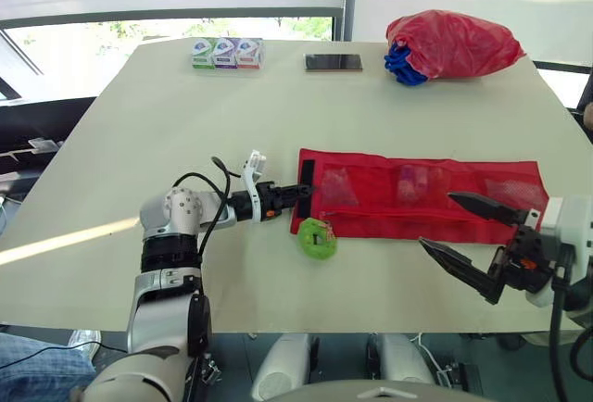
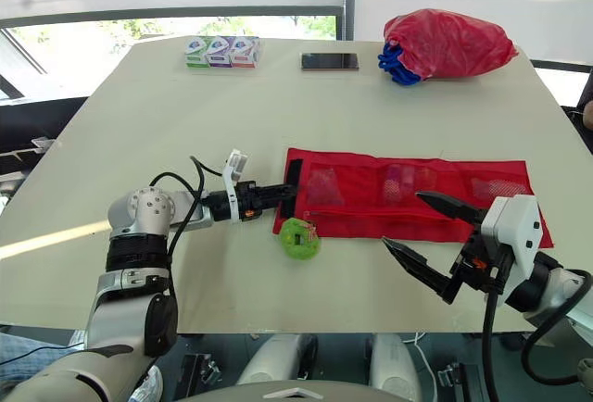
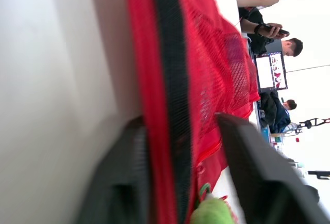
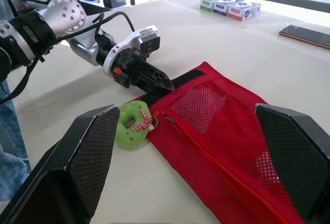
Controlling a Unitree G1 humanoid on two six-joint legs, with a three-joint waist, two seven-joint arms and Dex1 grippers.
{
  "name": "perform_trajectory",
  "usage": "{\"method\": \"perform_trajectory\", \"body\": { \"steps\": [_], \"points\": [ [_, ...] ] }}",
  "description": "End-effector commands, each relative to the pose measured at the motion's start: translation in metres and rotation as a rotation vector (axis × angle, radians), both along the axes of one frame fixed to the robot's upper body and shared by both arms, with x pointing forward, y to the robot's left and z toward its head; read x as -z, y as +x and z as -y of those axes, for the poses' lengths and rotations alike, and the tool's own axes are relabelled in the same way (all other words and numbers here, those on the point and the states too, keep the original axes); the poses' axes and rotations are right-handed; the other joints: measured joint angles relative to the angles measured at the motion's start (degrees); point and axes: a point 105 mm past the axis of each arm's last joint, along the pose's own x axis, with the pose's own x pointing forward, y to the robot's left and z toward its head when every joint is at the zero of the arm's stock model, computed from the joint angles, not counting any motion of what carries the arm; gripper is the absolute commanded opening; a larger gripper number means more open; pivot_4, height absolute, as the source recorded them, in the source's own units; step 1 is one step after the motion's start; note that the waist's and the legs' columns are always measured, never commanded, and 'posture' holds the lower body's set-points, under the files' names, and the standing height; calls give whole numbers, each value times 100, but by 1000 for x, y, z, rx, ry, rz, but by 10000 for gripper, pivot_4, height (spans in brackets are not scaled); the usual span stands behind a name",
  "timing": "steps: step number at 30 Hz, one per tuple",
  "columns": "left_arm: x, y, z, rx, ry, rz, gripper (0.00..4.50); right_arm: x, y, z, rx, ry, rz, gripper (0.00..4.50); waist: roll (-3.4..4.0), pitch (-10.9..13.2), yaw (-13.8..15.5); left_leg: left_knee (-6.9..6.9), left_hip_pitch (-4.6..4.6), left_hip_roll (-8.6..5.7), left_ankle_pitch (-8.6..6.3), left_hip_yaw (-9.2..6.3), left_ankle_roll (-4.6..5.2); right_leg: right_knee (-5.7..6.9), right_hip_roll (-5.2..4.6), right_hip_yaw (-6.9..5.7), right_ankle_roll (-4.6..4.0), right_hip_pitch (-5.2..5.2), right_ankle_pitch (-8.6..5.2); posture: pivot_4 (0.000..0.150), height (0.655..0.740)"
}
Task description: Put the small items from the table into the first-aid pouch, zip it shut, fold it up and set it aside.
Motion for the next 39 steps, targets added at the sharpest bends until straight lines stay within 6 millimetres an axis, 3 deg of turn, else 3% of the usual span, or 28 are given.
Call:
{"method": "perform_trajectory", "body": {
  "steps": [1, 3, 9, 17, 20, 28, 35, 39],
  "points": [
    [-15, 2, -6, 3, -30, 50, 5588, -9, -3, -6, -27, -3, 52, 45000, 1, -1, -10, 0, 1, 0, 0, -1, 0, 0, 0, 1, 0, 1, 0, 1500, 7400],
    [-18, 2, -9, 2, -38, 59, 581, -9, -4, -8, -35, 2, 51, 45000, 2, -1, -14, 0, 3, 1, 1, 0, -1, 1, 0, 1, 0, 1, 0, 1500, 7400],
    [-30, -4, -9, 28, -90, 84, 581, -10, -3, -18, -92, 24, 53, 45000, -1, 1, -18, -2, -3, 6, 0, -1, -2, 0, 0, 4, -1, -6, 0, 1500, 7400],
    [-29, -5, -7, 23, -57, 93, 581, -8, 10, -35, -188, -3, 58, 45000, -4, 3, -20, -2, -3, 6, 1, -1, -2, 1, -17, 1, -1, -7, 0, 1500, 7400],
    [-31, -5, -5, 26, -54, 95, 581, 5, 26, -42, -176, -75, 31, 45000, -5, 4, -29, -2, -2, 5, 1, 1, -2, 1, -17, -1, -1, -8, 0, 1500, 7400],
    [-31, -5, -4, 23, -42, 91, 581, 46, 60, -94, -256, -177, -57, 45000, -8, 6, -32, -7, -4, 4, 4, 1, -8, 2, 4, -4, -3, -17, 1, 1500, 7400],
    [-29, -4, -5, 23, -24, 77, 581, 73, 44, -138, -429, -141, -144, 45000, -8, 7, -34, -7, -7, 1, 6, -4, -11, 4, 5, -4, -4, -20, 2, 1500, 7400],
    [-27, -3, -5, 29, -14, 68, 581, 87, 38, -148, -468, -127, -179, 45000, -8, 7, -32, -7, -4, 2, 7, -3, -13, 6, 9, -8, -4, -20, 2, 1500, 7400]
  ]
}}
